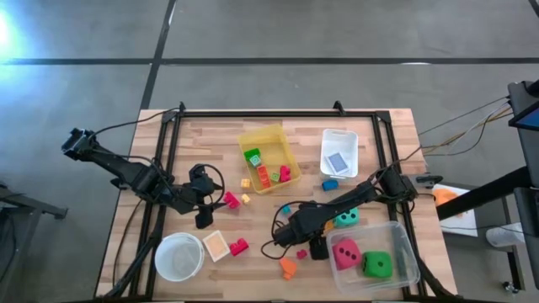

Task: Pick & Place Toys
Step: Put the light green game piece into the yellow bin

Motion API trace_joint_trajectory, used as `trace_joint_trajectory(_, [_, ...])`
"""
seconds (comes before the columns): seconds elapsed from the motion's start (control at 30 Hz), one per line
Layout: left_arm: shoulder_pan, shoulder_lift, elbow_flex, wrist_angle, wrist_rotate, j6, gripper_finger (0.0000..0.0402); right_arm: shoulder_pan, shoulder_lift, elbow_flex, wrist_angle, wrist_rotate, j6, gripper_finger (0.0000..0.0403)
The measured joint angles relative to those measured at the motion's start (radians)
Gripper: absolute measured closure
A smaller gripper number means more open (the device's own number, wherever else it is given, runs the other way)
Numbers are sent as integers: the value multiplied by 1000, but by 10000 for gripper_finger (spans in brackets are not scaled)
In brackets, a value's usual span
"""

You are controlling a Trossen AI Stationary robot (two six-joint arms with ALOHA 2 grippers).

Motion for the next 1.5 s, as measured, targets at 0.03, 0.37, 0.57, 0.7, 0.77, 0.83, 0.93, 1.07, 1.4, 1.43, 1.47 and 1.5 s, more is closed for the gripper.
trace_joint_trajectory(0.03, [0,0,0,0,0,0,144,1,0,-5,3,2,-7,193])
trace_joint_trajectory(0.37, [0,0,0,0,0,0,144,2,0,-22,6,34,-37,193])
trace_joint_trajectory(0.57, [0,0,0,0,0,1,144,6,0,-18,13,25,-43,193])
trace_joint_trajectory(0.7, [0,0,0,0,0,1,144,13,0,0,14,4,-28,193])
trace_joint_trajectory(0.77, [0,0,0,0,0,1,144,16,0,12,15,-7,-27,193])
trace_joint_trajectory(0.83, [0,0,0,0,0,0,144,20,0,23,16,-7,-20,193])
trace_joint_trajectory(0.93, [0,0,0,0,0,0,144,25,0,29,19,-8,-7,193])
trace_joint_trajectory(1.07, [0,0,0,0,0,0,144,28,0,29,31,-9,44,193])
trace_joint_trajectory(1.4, [0,0,0,0,0,0,144,28,0,23,77,-1,89,193])
trace_joint_trajectory(1.43, [0,0,0,0,0,0,144,28,0,23,77,-1,89,193])
trace_joint_trajectory(1.47, [0,0,0,0,0,0,144,28,0,23,77,-1,90,193])
trace_joint_trajectory(1.5, [0,0,0,0,0,0,144,28,0,23,77,0,90,193])
